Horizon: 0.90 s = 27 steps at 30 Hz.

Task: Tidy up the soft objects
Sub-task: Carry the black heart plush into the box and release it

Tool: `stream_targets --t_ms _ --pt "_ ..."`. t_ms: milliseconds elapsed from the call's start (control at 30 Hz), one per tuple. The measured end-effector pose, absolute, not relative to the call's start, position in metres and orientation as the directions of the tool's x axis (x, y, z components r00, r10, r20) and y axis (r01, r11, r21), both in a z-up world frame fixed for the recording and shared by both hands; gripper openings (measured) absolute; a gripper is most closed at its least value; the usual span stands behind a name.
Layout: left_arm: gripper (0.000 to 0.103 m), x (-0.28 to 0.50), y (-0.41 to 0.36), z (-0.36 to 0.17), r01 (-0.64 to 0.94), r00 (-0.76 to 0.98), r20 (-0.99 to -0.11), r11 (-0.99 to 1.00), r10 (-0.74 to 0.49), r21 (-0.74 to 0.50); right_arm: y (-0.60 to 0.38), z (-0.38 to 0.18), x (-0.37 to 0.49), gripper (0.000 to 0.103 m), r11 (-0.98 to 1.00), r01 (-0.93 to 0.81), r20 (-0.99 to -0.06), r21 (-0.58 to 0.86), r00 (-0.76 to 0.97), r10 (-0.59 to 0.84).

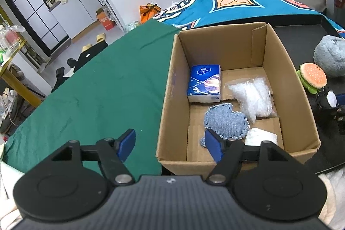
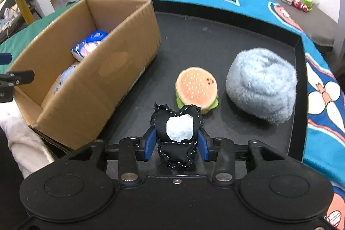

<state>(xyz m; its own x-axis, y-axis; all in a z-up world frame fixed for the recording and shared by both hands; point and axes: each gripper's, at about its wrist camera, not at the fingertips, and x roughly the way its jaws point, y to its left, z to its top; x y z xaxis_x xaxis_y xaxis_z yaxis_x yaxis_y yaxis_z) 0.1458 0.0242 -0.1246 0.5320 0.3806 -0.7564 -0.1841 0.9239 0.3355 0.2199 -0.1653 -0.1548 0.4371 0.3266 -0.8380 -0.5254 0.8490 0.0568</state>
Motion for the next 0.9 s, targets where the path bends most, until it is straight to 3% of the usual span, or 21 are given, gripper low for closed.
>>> stream_targets --t_ms 633,900 --pt "0.069 0.143 0.035 -0.114 -0.231 0.54 -0.768 0.938 0.344 0.258 -0.162 -0.11 0.215 0.039 0.865 -0.496 -0.739 0.082 0.552 0.387" --pt "0.063 0.139 0.039 -0.113 -0.231 0.548 -0.774 0.947 0.316 0.223 -0.142 -0.089 0.217 0.038 0.852 -0.518 -0.693 0.081 0.585 0.421"
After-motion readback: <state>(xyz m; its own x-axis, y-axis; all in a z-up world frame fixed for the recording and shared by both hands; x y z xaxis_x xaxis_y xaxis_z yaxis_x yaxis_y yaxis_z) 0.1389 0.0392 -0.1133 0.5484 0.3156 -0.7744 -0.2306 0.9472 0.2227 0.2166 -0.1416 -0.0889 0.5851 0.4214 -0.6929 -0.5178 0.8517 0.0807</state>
